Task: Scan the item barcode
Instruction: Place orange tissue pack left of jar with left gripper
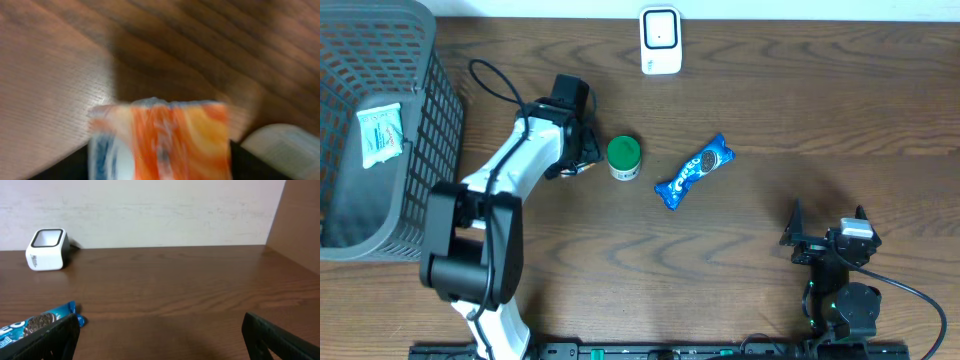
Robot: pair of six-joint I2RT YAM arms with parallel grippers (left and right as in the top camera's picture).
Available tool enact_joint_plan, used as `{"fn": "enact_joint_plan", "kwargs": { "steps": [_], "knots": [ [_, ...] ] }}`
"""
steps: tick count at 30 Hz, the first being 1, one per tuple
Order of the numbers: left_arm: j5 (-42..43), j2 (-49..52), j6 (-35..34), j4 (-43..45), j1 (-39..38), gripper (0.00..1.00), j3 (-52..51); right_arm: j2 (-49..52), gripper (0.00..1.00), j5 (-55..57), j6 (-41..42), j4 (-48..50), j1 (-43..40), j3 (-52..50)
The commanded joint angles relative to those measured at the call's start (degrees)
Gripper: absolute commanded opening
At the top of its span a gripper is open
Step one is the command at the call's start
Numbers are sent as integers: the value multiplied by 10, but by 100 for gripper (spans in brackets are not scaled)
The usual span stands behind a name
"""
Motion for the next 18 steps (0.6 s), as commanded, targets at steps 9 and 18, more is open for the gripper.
{"fn": "enact_joint_plan", "kwargs": {
  "steps": [9,18],
  "knots": [
    [-13,-148,83,-93,16,98,126,-1,99,-1,-8,-1,5,-1],
    [-99,-325,114,-170,201,98,251,-1,99,-1,-8,-1,5,-1]
  ]
}}
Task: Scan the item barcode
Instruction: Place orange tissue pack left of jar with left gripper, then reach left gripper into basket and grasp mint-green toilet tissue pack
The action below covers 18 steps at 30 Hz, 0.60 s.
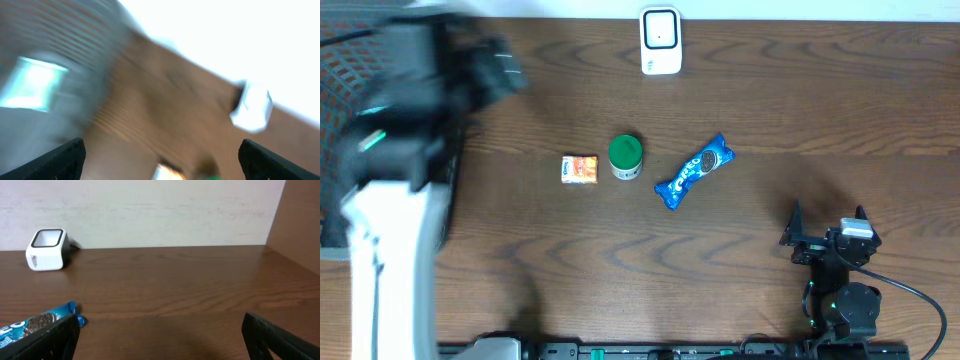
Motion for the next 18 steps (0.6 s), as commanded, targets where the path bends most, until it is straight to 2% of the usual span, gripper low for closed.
{"fn": "enact_joint_plan", "kwargs": {
  "steps": [1,4,8,12,18],
  "knots": [
    [-41,-28,22,-24,106,98,3,-1,99,-1,-8,-1,5,-1],
    [-40,-26,28,-38,203,98,2,-1,99,-1,-8,-1,5,-1],
    [-38,7,81,-26,296,98,2,-1,99,-1,-8,-1,5,-1],
    [-39,72,111,-22,329,98,2,-1,99,-1,-8,-1,5,-1],
    [-38,210,155,9,328,98,2,-1,99,-1,-8,-1,5,-1]
  ]
}}
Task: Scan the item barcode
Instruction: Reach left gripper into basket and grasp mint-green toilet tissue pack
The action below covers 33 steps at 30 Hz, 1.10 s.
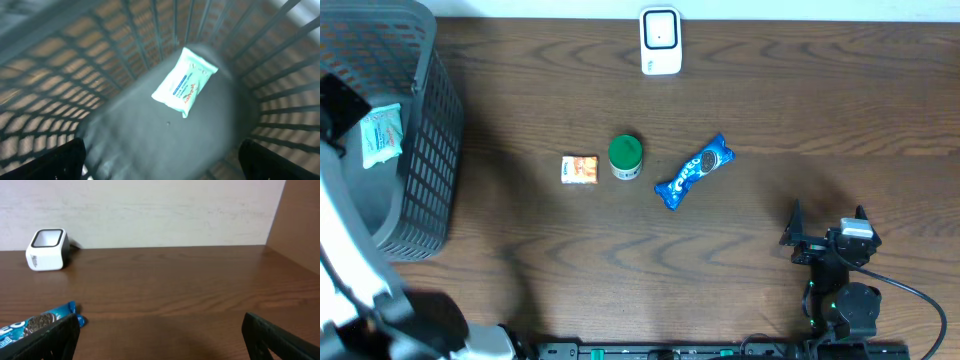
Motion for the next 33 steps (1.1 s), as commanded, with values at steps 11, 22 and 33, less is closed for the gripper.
{"fn": "enact_joint_plan", "kwargs": {
  "steps": [11,22,33],
  "knots": [
    [-3,233,94,142,1,98,-6,-1,99,-1,-8,-1,5,-1],
    [32,306,110,233,-2,98,-6,-1,99,-1,-8,-1,5,-1],
    [49,363,109,238,-17,59,-6,-1,99,-1,-8,-1,5,-1]
  ]
}}
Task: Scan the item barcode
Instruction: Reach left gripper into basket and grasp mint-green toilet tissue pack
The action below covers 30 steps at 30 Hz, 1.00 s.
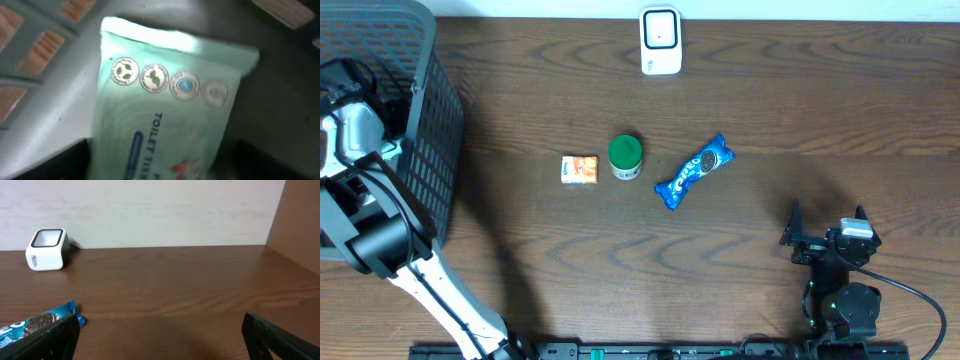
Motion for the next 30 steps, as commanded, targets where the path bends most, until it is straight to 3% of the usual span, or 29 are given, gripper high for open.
{"fn": "enact_joint_plan", "kwargs": {
  "steps": [1,3,6,13,17,25,30],
  "knots": [
    [7,28,7,-8,-4,37,0,-1,99,-1,-8,-1,5,-1],
    [-2,26,7,-14,-4,13,0,-1,99,-1,-8,-1,5,-1],
    [-50,0,7,-24,-4,7,0,-1,99,-1,-8,-1,5,-1],
    [-89,-131,7,-38,-4,8,0,-1,99,-1,-8,-1,5,-1],
    [-83,-241,-34,-55,-6,8,0,-1,99,-1,-8,-1,5,-1],
    [145,-458,-65,-137,-62,8,0,-1,99,-1,-8,-1,5,-1],
    [162,-504,-73,-191,-197,8,0,-1,99,-1,-8,-1,5,-1]
  ]
}}
